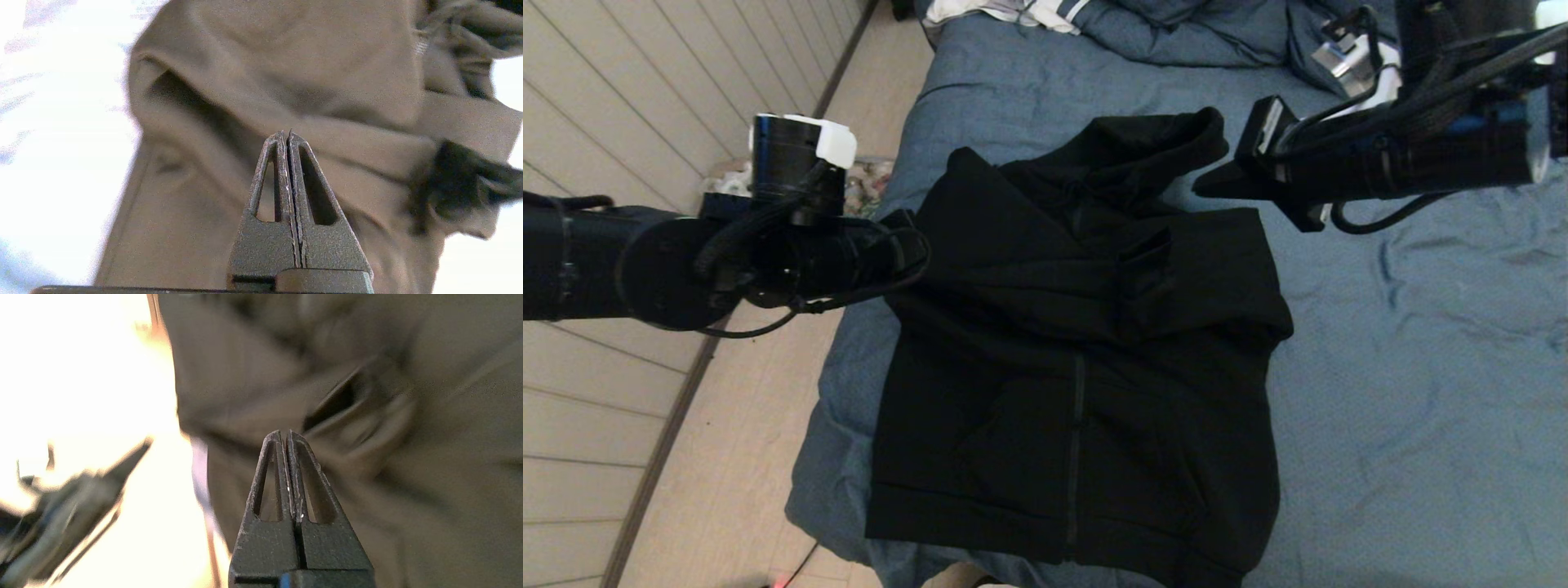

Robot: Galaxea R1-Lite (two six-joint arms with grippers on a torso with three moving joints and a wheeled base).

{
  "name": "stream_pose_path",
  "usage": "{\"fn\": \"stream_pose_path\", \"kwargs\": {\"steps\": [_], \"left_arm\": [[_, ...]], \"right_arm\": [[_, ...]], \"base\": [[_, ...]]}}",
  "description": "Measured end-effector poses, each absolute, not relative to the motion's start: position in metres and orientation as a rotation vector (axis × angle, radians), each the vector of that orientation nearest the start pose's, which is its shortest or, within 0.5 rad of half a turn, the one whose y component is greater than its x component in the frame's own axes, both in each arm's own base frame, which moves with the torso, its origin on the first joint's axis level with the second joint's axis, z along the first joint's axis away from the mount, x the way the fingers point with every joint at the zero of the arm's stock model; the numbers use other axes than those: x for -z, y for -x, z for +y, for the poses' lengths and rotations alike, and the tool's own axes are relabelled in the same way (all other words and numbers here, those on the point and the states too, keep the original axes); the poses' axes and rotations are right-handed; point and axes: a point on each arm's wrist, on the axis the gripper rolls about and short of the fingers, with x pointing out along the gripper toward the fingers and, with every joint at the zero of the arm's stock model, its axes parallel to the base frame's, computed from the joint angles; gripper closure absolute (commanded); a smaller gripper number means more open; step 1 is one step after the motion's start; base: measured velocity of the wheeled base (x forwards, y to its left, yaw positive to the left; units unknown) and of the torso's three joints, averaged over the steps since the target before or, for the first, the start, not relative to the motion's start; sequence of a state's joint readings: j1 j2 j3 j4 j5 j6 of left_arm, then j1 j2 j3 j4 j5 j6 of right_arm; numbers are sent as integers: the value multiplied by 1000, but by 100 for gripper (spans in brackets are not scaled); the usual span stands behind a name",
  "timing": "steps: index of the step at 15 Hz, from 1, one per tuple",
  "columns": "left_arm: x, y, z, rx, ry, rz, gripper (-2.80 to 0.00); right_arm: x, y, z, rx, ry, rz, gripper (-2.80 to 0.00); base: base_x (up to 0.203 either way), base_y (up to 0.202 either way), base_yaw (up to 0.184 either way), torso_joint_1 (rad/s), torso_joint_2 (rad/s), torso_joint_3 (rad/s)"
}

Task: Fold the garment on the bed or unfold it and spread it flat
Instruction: Fold the black sweatshirt

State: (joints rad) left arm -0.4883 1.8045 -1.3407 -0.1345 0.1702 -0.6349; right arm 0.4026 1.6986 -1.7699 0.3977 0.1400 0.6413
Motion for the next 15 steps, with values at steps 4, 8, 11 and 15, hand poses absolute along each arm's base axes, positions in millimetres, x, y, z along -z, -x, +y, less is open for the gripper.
{"fn": "stream_pose_path", "kwargs": {"steps": [4, 8, 11, 15], "left_arm": [[-236, -370, -190, 180, 556, 347, 0], [-230, -412, -210, 97, 566, 279, 0], [-210, -427, -221, 83, 540, 322, 0], [-195, -433, -227, 80, 521, 347, 0]], "right_arm": [[-332, -304, 172, -459, -521, 591, 0], [-294, -330, 212, -357, -360, 581, 0], [-280, -347, 220, -275, -315, 504, 0], [-260, -354, 207, -150, -226, 603, 0]], "base": [[0, 0, 0, 0, 0, 0], [0, 0, 0, 0, 0, 0], [0, 0, 0, 0, 0, 0], [0, 0, 0, 0, 0, 0]]}}
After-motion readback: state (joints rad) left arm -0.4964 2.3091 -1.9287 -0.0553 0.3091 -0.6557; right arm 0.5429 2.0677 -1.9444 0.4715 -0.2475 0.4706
